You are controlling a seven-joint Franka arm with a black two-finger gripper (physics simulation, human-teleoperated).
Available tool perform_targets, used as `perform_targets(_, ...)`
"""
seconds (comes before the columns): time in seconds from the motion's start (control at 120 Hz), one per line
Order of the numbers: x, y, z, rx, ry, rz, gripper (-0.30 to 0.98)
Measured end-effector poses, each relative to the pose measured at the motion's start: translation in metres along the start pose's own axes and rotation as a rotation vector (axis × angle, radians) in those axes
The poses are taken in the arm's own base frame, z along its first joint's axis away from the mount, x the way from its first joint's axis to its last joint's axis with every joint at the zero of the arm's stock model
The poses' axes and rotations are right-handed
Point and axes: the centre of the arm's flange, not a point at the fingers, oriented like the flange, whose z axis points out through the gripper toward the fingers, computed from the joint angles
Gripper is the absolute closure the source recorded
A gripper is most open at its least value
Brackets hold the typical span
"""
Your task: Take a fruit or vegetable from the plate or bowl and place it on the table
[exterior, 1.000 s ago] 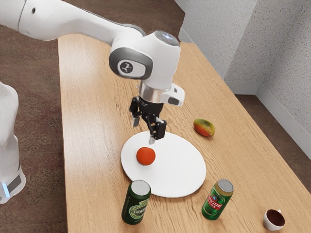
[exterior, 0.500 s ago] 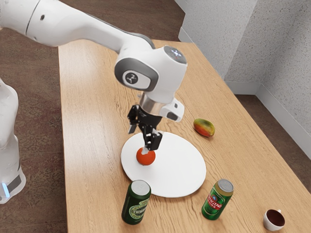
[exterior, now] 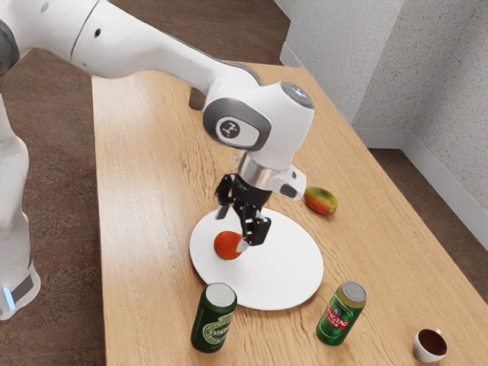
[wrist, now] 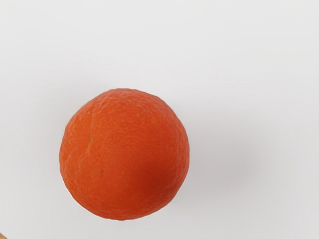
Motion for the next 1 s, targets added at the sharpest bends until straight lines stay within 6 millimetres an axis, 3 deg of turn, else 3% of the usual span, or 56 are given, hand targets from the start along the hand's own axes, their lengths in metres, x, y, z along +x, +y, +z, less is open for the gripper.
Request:
perform_targets(0.15, 0.013, 0.003, 0.0, 0.004, -0.002, 0.004, 0.0)
perform_targets(0.442, 0.028, 0.004, 0.029, 0.032, -0.027, 0.007, 0.0)
perform_targets(0.775, 0.043, -0.004, 0.044, 0.025, 0.002, -0.008, 0.0)
perform_targets(1.0, 0.053, -0.021, 0.055, 0.024, -0.001, -0.041, 0.0)
